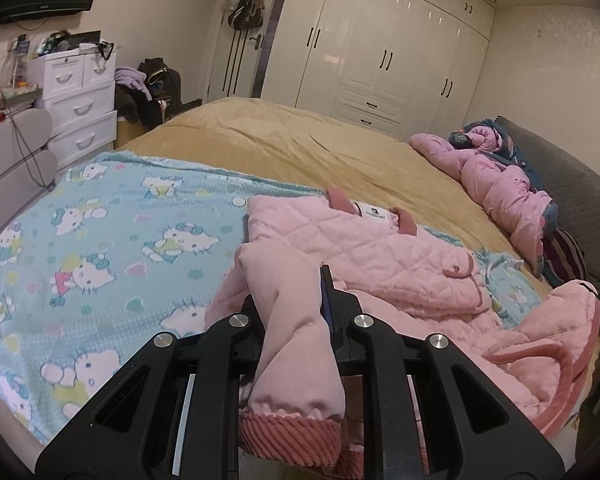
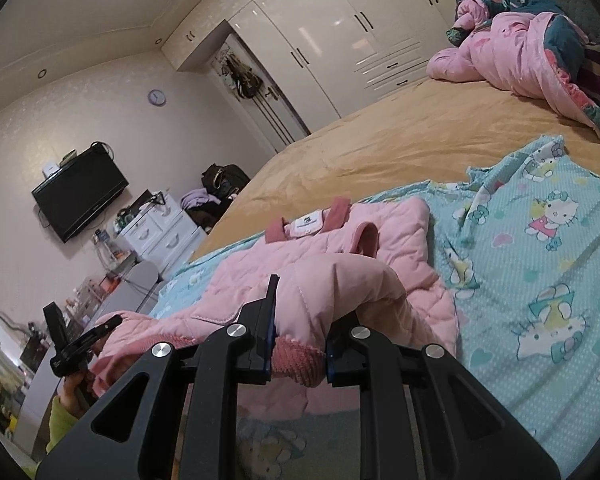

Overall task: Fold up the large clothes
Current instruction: 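Lift the hem with both grippers and fold it toward the collar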

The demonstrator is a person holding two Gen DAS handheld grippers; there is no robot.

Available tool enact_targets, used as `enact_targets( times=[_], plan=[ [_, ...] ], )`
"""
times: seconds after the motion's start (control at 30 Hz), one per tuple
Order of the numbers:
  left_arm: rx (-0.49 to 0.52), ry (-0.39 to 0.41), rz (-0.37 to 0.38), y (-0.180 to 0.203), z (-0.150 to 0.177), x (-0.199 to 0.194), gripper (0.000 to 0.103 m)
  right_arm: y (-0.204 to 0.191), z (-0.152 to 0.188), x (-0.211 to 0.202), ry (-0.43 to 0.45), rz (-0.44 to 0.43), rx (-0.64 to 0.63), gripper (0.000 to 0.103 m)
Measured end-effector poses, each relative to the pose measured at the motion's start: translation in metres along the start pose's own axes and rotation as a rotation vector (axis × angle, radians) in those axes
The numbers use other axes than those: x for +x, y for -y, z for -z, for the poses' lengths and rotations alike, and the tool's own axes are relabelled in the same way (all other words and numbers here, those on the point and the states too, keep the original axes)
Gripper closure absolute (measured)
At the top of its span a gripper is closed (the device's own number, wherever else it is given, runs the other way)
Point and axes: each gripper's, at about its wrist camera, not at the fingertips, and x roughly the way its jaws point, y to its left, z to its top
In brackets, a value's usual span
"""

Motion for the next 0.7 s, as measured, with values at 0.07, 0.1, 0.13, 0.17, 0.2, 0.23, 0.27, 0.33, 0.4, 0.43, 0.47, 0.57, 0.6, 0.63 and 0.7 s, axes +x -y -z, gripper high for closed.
enact_targets(
  times=[0.07,0.1,0.13,0.17,0.2,0.23,0.27,0.33,0.4,0.43,0.47,0.57,0.6,0.63,0.7],
  plan=[
    [0.004,0.005,-0.007,0.001,-0.006,0.006,0.093,0.000,-0.007,0.007,0.006,0.010,-0.004,0.087],
    [0.006,0.007,-0.013,0.002,-0.009,0.010,0.093,0.001,-0.011,0.011,0.010,0.016,-0.003,0.087],
    [0.005,0.007,-0.018,0.003,-0.012,0.013,0.093,0.002,-0.015,0.015,0.013,0.021,-0.003,0.087],
    [0.005,0.007,-0.022,0.003,-0.014,0.016,0.093,0.003,-0.019,0.017,0.015,0.024,-0.005,0.087],
    [0.005,0.008,-0.025,0.003,-0.016,0.019,0.093,0.004,-0.022,0.020,0.019,0.030,-0.006,0.087],
    [0.004,0.009,-0.029,0.003,-0.019,0.022,0.092,0.004,-0.026,0.025,0.022,0.038,-0.007,0.087],
    [0.005,0.010,-0.037,0.004,-0.022,0.026,0.092,0.005,-0.028,0.027,0.024,0.042,-0.009,0.087],
    [0.008,0.012,-0.047,0.005,-0.026,0.030,0.092,0.008,-0.034,0.035,0.025,0.056,-0.003,0.087],
    [0.009,0.016,-0.058,0.007,-0.031,0.037,0.092,0.012,-0.038,0.042,0.026,0.062,0.004,0.087],
    [0.004,0.017,-0.060,0.007,-0.033,0.039,0.092,0.014,-0.040,0.046,0.026,0.068,0.008,0.087],
    [-0.004,0.018,-0.061,0.007,-0.034,0.042,0.092,0.015,-0.042,0.050,0.025,0.073,0.010,0.087],
    [-0.029,0.024,-0.063,0.007,-0.038,0.050,0.092,0.021,-0.048,0.061,0.019,0.090,0.016,0.087],
    [-0.037,0.026,-0.063,0.007,-0.040,0.053,0.092,0.023,-0.050,0.064,0.016,0.094,0.018,0.087],
    [-0.042,0.026,-0.063,0.007,-0.041,0.055,0.091,0.025,-0.053,0.068,0.015,0.101,0.025,0.087],
    [-0.061,0.025,-0.057,0.006,-0.046,0.063,0.091,0.030,-0.056,0.073,0.011,0.110,0.039,0.087]
  ],
)
